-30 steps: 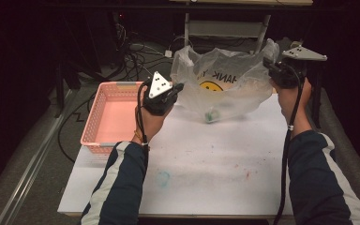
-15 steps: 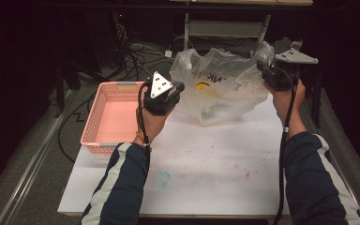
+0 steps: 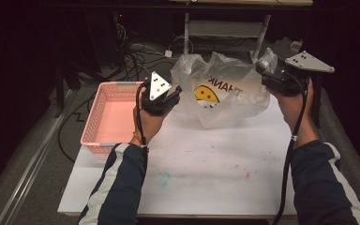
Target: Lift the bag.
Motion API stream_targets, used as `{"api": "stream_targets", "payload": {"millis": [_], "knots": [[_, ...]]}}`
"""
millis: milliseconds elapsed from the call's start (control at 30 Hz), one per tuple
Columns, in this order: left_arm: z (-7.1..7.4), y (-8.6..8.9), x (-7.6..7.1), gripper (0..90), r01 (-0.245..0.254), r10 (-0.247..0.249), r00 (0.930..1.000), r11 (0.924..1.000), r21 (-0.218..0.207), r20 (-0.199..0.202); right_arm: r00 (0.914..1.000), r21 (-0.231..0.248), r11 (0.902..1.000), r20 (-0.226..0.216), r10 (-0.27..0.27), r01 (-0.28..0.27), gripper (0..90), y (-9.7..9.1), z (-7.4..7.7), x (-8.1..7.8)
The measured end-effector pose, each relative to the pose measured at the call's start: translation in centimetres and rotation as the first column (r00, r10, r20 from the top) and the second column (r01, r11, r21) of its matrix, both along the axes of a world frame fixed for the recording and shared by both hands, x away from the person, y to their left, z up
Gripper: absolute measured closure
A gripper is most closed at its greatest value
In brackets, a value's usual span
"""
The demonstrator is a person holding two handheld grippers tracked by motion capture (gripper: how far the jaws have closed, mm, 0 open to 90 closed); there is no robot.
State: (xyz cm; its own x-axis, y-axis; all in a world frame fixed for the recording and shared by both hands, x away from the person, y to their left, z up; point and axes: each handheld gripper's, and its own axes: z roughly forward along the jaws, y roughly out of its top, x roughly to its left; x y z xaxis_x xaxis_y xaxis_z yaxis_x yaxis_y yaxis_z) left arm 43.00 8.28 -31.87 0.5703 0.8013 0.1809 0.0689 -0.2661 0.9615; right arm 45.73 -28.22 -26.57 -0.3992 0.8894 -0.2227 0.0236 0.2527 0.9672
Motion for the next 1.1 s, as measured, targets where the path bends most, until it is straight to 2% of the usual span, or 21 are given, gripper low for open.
{"api": "stream_targets", "payload": {"millis": [233,400,467,600,833,900,933,1000,1100], "knots": [[0.1,0.3,0.0,59.1,-0.010,0.010,0.9999,0.9999,-0.008,0.000,0.9997,-0.007,0.9999,0.022,0.009,-0.009,30.7,-0.5,0.6,-1.2],[0.5,0.8,-0.4,48.5,-0.010,0.010,0.9999,0.9998,-0.018,0.009,0.9995,-0.019,0.9995,0.018,0.025,-0.025,30.6,-0.6,0.1,-1.8],[0.7,0.9,-0.8,40.2,-0.023,0.023,0.9995,0.9997,-0.007,0.021,0.9992,-0.022,0.9990,0.012,0.039,-0.039,30.5,-0.6,-0.1,-2.0],[0.8,1.2,-1.5,33.8,-0.016,0.015,0.9993,0.9998,0.014,0.033,0.9986,-0.030,0.9981,0.005,0.053,-0.053,30.2,-0.6,-0.7,-2.5],[0.6,1.3,-2.4,31.2,-0.009,0.007,0.9988,0.9989,0.047,0.049,0.9985,-0.049,0.9973,0.005,0.054,-0.054,30.0,-1.1,-1.5,-3.5],[0.6,1.2,-2.5,33.3,-0.003,0.000,0.9986,0.9985,0.055,0.053,0.9986,-0.055,0.9971,0.000,0.052,-0.052,30.0,-1.4,-1.6,-3.6],[0.6,1.0,-2.5,33.8,-0.025,0.021,0.9976,0.9976,0.065,0.066,0.9986,-0.056,0.9971,-0.005,0.052,-0.052,30.1,-1.5,-1.7,-3.6],[0.6,1.0,-2.4,40.6,-0.028,0.022,0.9968,0.9971,0.071,0.076,0.9991,-0.063,0.9971,-0.007,0.042,-0.042,30.5,-1.9,-1.8,-3.5],[0.5,1.0,-2.0,41.2,-0.033,0.028,0.9977,0.9965,0.077,0.061,0.9993,-0.064,0.9975,-0.022,0.031,-0.032,30.5,-2.8,-2.1,-3.3]]}}
